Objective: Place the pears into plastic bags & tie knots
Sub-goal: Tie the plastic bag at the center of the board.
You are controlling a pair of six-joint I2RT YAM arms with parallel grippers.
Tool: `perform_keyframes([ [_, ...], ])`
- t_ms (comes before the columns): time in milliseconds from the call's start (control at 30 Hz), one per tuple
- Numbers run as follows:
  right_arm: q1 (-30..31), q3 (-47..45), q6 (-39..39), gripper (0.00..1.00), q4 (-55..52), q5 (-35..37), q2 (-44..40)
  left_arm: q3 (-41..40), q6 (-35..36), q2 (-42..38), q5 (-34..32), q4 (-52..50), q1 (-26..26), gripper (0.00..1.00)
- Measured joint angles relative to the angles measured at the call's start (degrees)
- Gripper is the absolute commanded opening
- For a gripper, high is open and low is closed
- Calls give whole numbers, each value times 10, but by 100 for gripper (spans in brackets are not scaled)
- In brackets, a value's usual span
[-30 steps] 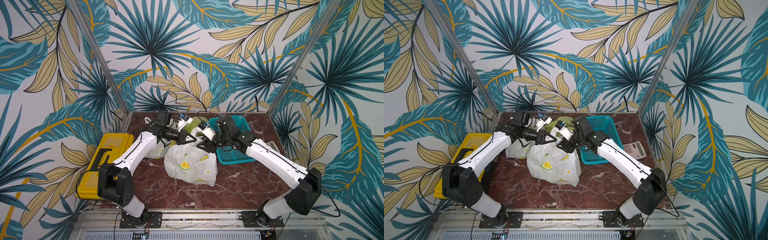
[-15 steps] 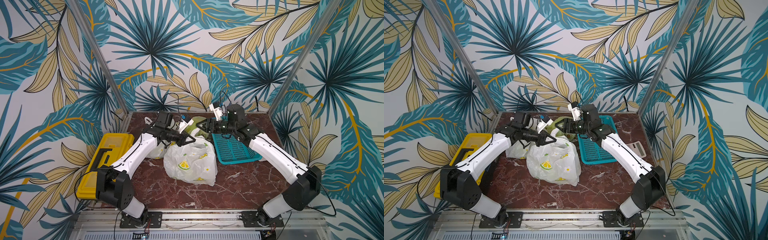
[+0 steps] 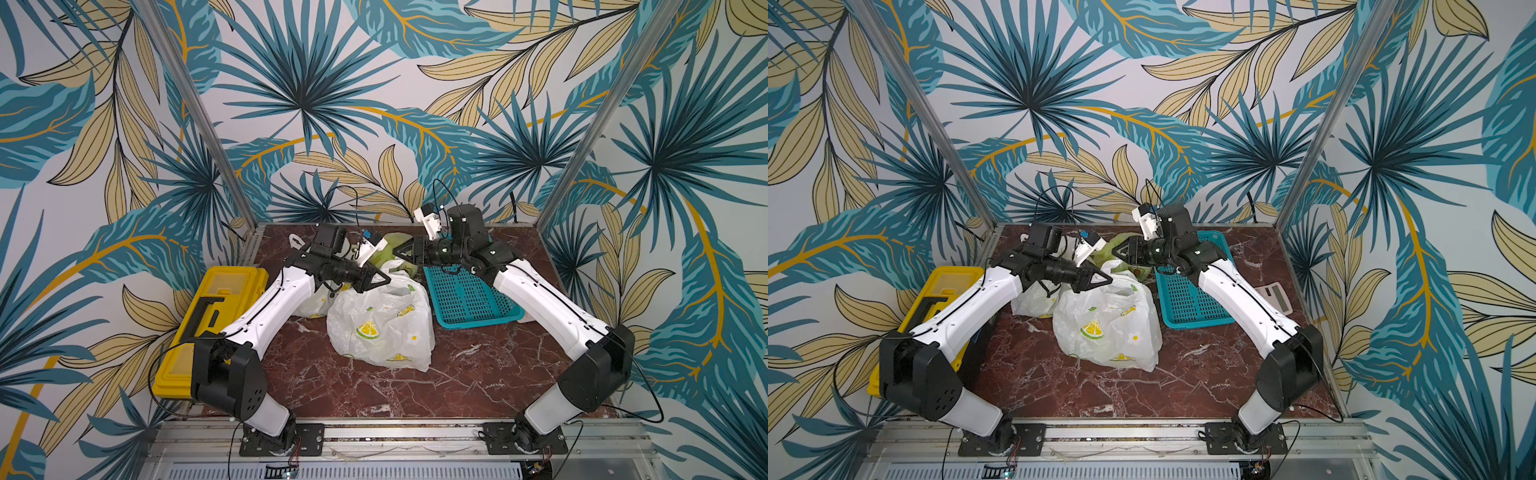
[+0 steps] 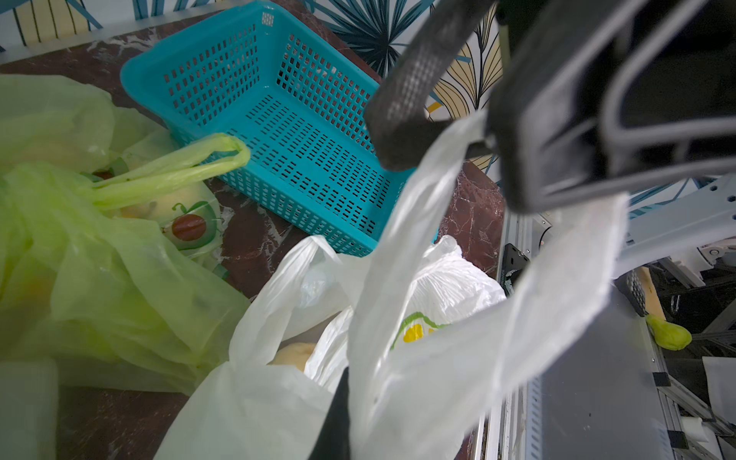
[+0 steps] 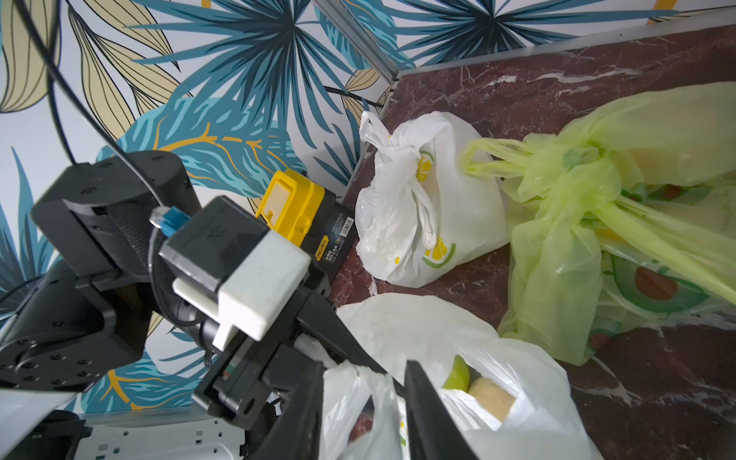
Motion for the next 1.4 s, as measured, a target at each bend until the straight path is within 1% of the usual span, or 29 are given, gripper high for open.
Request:
perform_keyframes([
  [100, 0, 0, 0, 35, -4, 0, 0, 0, -2, 0, 0, 0, 0, 13],
  [167, 0, 1, -1, 23, -4, -1, 0, 0, -4, 0, -3, 0, 2, 14],
  [267, 0, 5, -1, 9, -7, -9, 0, 0, -12, 0, -7, 0, 6, 20],
  [333, 0, 6, -1, 5, -7, -15, -2, 0, -19, 0, -10, 0, 11, 20],
  [400, 2, 5, -3, 2, -7, -20, -5, 0, -24, 0, -11, 0, 18, 20],
  [467, 5, 0, -7, 0, -7, -24, -14, 0, -29, 0, -11, 0, 24, 21],
  [533, 11, -7, -10, 1, -6, -28, -24, 0, -32, 0, -10, 0, 28, 20],
  [700, 30, -43, -25, 2, -2, -32, -60, 0, -38, 0, -2, 0, 30, 11],
  [800, 54, -83, -47, 0, 3, -26, -75, 0, -42, 0, 2, 0, 30, 8],
  [900, 77, -131, -67, 0, 19, -10, -70, 0, -47, 0, 4, -1, 30, 6],
  [967, 83, -161, -79, 0, 45, 9, -54, 0, -51, 0, 9, -4, 30, 6],
  [1100, 82, -215, -111, 0, 152, 50, -29, -9, -53, 0, 20, -9, 30, 6],
  [1200, 82, -219, -145, 0, 181, 61, -18, -21, -50, -2, 30, -3, 33, 13],
  [1267, 81, -213, -167, 0, 181, 63, -10, -33, -47, -9, 33, 1, 36, 17],
  [1400, 74, -188, -196, 0, 176, 57, 13, -50, -38, -27, 47, 5, 41, 32],
])
